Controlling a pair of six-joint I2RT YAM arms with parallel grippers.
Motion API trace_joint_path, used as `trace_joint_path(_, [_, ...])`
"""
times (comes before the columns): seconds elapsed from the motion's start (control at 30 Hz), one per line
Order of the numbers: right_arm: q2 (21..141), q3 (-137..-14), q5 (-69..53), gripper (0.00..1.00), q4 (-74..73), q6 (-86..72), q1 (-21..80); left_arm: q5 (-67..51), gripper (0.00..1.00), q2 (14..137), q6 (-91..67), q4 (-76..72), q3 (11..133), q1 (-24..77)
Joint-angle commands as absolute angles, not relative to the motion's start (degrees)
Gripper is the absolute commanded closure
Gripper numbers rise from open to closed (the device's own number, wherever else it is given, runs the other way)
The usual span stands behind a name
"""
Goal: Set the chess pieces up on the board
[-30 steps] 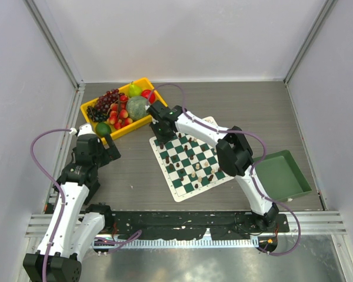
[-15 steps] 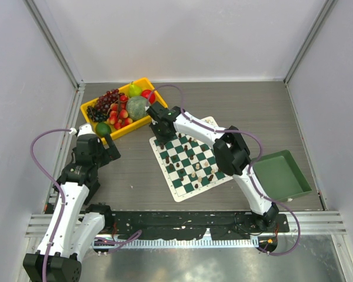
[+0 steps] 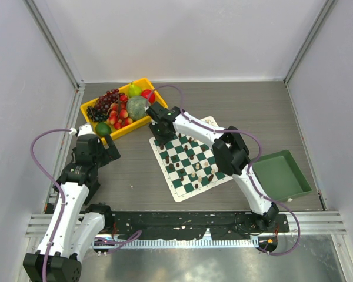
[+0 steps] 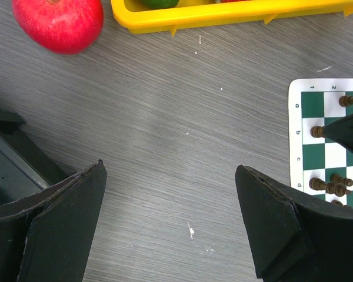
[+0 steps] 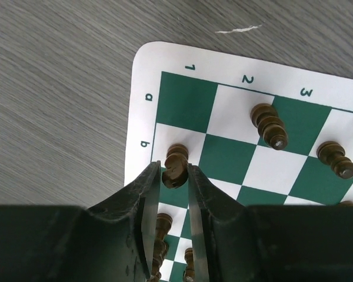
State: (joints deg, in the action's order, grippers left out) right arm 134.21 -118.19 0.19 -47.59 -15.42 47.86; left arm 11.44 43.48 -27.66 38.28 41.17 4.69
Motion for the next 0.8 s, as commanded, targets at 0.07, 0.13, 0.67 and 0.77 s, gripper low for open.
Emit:
trace_joint_path(0.07, [132.5,-121.6,-2.4,0.65,-46.9,-15.7,48.2,11.9,0.01,43.2,-26.8,37.8,41.0,4.4])
trace_joint_path(0.13, [131.6,-121.6,-2.1,0.63,-46.8,-15.6,48.2,11.9,0.01,43.4,-26.8,37.8,41.0,4.5])
trace_joint_path(0.67, [118.4,-115.4,3.2,0.55,-46.2,-14.4,43.8,11.6,0.01,43.2,-26.8,38.0,41.3,4.4])
trace_joint_path(0.77, [113.8,-109.3,3.5,0.54,-43.9,-15.0,41.0,11.4,0.01,43.5,-26.8,37.9,41.3,4.4])
